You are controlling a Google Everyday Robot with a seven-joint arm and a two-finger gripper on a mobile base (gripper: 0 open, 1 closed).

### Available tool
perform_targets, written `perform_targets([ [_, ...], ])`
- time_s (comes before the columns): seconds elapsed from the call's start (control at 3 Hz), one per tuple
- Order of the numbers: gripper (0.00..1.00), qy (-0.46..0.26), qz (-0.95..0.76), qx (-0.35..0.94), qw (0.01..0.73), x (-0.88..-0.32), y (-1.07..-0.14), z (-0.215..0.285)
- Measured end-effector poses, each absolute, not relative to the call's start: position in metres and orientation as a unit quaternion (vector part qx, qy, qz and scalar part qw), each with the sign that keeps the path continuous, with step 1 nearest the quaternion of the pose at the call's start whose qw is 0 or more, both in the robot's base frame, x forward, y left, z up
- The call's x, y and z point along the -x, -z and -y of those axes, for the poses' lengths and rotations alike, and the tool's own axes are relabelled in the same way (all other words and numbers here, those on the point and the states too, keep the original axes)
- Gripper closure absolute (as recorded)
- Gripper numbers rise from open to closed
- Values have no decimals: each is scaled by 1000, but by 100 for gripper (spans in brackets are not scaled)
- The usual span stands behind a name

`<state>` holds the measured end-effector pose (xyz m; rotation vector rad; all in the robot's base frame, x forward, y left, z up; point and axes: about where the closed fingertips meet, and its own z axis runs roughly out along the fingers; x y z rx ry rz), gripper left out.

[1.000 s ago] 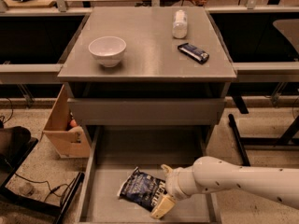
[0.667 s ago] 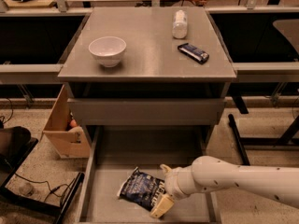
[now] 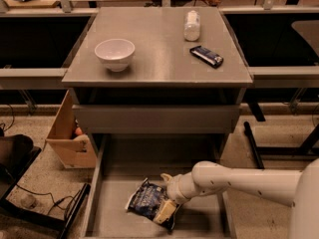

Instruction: Pick blue chip bag from middle drawer and place on counter

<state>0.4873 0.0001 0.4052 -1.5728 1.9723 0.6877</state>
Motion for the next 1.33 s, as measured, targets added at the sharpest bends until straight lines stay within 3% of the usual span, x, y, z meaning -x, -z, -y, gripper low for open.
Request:
perform_targets([
  [0.33, 26, -279, -726, 576, 253, -500, -359, -10],
  [1.0, 72, -280, -726, 575, 253, -500, -358, -10],
  [1.33, 100, -259, -718, 593, 257, -512, -407, 5],
])
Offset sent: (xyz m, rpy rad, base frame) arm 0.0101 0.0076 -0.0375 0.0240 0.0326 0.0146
